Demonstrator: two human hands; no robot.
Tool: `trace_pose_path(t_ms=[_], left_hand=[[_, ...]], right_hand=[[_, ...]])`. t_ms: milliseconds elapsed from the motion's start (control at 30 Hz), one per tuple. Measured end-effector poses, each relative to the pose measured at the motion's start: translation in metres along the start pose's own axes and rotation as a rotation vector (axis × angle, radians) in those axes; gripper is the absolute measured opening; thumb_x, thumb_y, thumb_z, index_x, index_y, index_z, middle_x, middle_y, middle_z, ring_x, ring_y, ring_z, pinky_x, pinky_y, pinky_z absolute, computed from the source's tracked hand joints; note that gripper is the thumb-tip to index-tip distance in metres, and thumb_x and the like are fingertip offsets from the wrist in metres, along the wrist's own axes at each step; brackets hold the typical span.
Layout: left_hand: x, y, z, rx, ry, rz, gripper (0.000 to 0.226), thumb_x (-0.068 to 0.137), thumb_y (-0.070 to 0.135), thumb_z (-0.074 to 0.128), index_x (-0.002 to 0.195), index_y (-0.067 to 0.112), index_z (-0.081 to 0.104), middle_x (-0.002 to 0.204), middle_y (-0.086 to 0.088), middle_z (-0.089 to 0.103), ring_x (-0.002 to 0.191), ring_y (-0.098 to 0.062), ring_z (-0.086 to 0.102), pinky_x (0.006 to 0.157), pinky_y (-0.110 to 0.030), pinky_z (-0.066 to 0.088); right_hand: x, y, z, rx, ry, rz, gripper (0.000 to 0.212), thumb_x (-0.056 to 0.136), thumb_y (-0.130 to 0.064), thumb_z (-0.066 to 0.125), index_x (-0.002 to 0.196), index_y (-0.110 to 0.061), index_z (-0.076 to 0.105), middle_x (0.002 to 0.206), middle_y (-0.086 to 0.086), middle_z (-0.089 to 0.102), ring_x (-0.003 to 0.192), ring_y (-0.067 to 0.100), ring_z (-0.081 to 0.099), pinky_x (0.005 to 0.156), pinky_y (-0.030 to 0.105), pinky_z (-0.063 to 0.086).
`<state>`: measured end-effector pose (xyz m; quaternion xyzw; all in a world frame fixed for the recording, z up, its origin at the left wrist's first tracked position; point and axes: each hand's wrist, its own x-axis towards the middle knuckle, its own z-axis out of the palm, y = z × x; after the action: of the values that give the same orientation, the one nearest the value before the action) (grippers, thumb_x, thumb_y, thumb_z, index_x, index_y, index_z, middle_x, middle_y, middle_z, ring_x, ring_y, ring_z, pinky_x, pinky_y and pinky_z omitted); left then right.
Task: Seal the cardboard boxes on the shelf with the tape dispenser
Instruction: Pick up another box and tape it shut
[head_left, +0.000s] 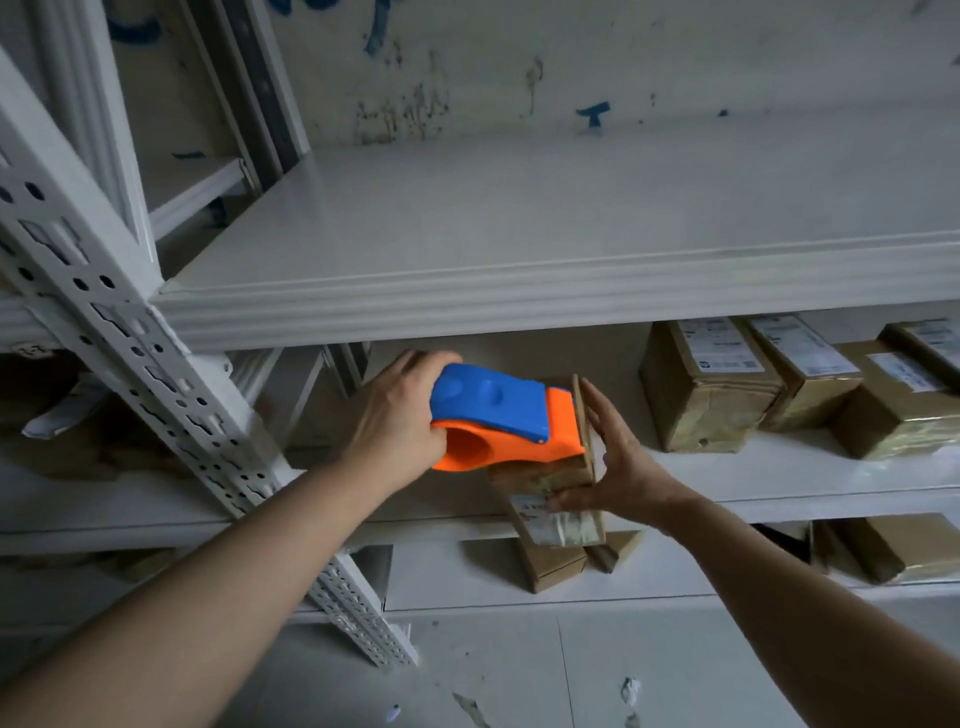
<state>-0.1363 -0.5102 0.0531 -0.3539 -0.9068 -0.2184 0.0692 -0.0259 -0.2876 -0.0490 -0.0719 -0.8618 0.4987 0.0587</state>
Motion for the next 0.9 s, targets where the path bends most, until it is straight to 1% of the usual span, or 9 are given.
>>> trace_pose_path(t_ms=[100,200,300,400,467,567,700,800,900], left_hand=[[0.01,0.012,0.004,-0.004,-0.002,0.004,0.068,0.069,-0.001,0.066,0.13,0.025,0.051,0.128,-0.001,0.054,0.114,-0.025,0.054,0.094,-0.038,0.047],[0.016,0.016,0.005,0.031,-0.022,0.009,0.072,0.069,-0.001,0.065,0.133,0.028,0.049,0.129,-0.001,0.054,0.116,-0.026,0.053,0.095,-0.041,0.046],[0.02,0.017,0.006,0.086,-0.027,0.004,0.072,0.077,0.004,0.065,0.139,0.031,0.042,0.133,-0.001,0.051,0.121,-0.024,0.05,0.098,-0.036,0.041],[0.02,0.003,0.007,0.062,-0.043,-0.011,0.069,0.078,0.009,0.065,0.14,0.029,0.042,0.135,0.0,0.05,0.123,-0.023,0.048,0.098,-0.027,0.035],[0.015,-0.021,0.005,0.003,-0.061,-0.116,0.067,0.074,0.013,0.065,0.135,0.032,0.046,0.128,0.001,0.057,0.117,-0.024,0.054,0.096,-0.026,0.04],[0.005,-0.055,0.002,-0.009,-0.083,-0.226,0.065,0.069,0.01,0.066,0.123,0.042,0.046,0.111,0.004,0.063,0.099,-0.025,0.061,0.084,-0.043,0.053],[0.0,-0.066,0.008,-0.074,-0.063,-0.244,0.064,0.072,0.003,0.068,0.119,0.041,0.048,0.105,0.007,0.062,0.094,-0.022,0.061,0.081,-0.045,0.053],[-0.001,-0.062,0.018,-0.095,-0.092,-0.208,0.063,0.076,0.0,0.066,0.122,0.039,0.047,0.107,0.008,0.058,0.096,-0.021,0.059,0.077,-0.036,0.048],[-0.004,-0.054,0.031,0.09,-0.106,-0.177,0.058,0.08,0.006,0.064,0.131,0.028,0.045,0.115,-0.001,0.06,0.094,-0.026,0.06,0.066,-0.029,0.038]], right_hand=[[0.006,-0.017,-0.016,-0.214,0.001,-0.027,0.155,0.042,-0.045,0.094,0.15,-0.03,-0.016,0.159,-0.007,-0.001,0.147,0.015,0.001,0.119,0.05,0.012],[0.019,-0.038,-0.024,-0.353,-0.066,-0.051,0.152,0.044,-0.054,0.09,0.15,-0.029,-0.016,0.161,-0.002,-0.002,0.147,0.014,-0.009,0.12,0.049,-0.002],[0.028,-0.038,-0.03,-0.338,-0.096,0.005,0.149,0.038,-0.064,0.082,0.152,-0.03,-0.008,0.157,-0.003,0.015,0.146,0.017,0.009,0.118,0.051,0.016],[0.023,-0.023,-0.043,-0.334,-0.096,0.078,0.146,0.034,-0.062,0.081,0.152,-0.029,0.001,0.151,-0.004,0.022,0.141,0.016,0.02,0.116,0.044,0.027],[0.017,-0.013,-0.052,-0.32,-0.106,0.11,0.145,0.032,-0.062,0.081,0.151,-0.032,0.003,0.148,-0.005,0.023,0.137,0.016,0.025,0.114,0.043,0.033],[0.015,-0.008,-0.055,-0.313,-0.146,0.121,0.139,0.039,-0.055,0.086,0.15,-0.036,0.003,0.146,-0.009,0.021,0.134,0.015,0.025,0.113,0.044,0.034],[0.018,-0.009,-0.055,-0.35,-0.152,0.129,0.141,0.034,-0.062,0.079,0.149,-0.039,0.002,0.146,-0.011,0.02,0.134,0.016,0.025,0.111,0.047,0.035],[0.018,-0.009,-0.057,-0.365,-0.165,0.152,0.142,0.035,-0.061,0.081,0.149,-0.04,0.0,0.146,-0.013,0.018,0.134,0.017,0.024,0.111,0.048,0.035],[0.021,-0.009,-0.054,-0.407,-0.199,0.133,0.142,0.043,-0.054,0.086,0.149,-0.04,-0.009,0.151,-0.013,0.009,0.141,0.02,0.016,0.115,0.05,0.029]])
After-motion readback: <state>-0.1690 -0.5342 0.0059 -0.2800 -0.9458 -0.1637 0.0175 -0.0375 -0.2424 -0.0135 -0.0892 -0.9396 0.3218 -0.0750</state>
